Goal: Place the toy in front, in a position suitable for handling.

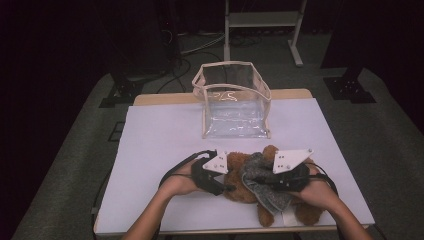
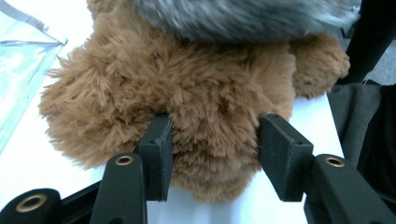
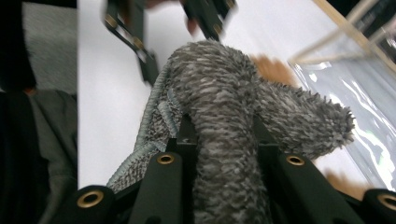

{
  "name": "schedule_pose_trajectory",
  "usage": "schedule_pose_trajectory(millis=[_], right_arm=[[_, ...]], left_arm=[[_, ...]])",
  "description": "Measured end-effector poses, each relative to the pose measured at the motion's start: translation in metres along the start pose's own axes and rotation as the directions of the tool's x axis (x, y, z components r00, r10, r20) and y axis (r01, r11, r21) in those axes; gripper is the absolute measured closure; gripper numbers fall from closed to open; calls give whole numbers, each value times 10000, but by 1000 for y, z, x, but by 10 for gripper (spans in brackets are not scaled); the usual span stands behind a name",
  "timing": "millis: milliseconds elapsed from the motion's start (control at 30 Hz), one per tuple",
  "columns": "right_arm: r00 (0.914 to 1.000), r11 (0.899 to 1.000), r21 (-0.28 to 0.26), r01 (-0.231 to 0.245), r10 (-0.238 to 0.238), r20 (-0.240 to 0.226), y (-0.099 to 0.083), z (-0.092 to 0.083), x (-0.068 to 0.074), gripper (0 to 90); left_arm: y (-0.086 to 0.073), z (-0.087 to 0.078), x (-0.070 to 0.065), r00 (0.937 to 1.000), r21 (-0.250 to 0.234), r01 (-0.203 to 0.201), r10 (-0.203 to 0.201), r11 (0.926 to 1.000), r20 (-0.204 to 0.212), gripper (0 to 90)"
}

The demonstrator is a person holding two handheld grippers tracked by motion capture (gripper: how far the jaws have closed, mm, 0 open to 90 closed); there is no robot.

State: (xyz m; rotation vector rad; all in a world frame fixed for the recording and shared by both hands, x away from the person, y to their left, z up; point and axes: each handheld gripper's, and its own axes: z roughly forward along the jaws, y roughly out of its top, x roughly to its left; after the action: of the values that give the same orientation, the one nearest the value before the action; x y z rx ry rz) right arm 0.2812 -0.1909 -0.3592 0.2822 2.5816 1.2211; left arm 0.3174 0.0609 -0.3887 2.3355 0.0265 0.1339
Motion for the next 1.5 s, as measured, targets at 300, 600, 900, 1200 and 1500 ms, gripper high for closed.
schedule_pose_trajectory(millis=[300,600,900,1200,1500], right_arm=[[9994,9999,-64,105,-107,-324,4,9,5,712],[9999,9998,186,-56,59,-156,8,4,-4,712],[9981,9988,394,-293,314,-528,13,11,-20,712],[9978,9973,588,-443,471,-467,7,2,-23,711],[9956,9984,457,-335,373,-856,23,23,-31,710]], left_arm=[[5,0,-1,9998,115,-179,180,9998,-127,484],[4,4,-3,9998,-38,-170,170,9998,60,482],[3,2,-6,9996,-12,-262,262,9997,98,477],[6,5,-7,9994,80,-290,289,9995,190,476],[3,4,-9,9992,6,-278,277,9996,285,470]])
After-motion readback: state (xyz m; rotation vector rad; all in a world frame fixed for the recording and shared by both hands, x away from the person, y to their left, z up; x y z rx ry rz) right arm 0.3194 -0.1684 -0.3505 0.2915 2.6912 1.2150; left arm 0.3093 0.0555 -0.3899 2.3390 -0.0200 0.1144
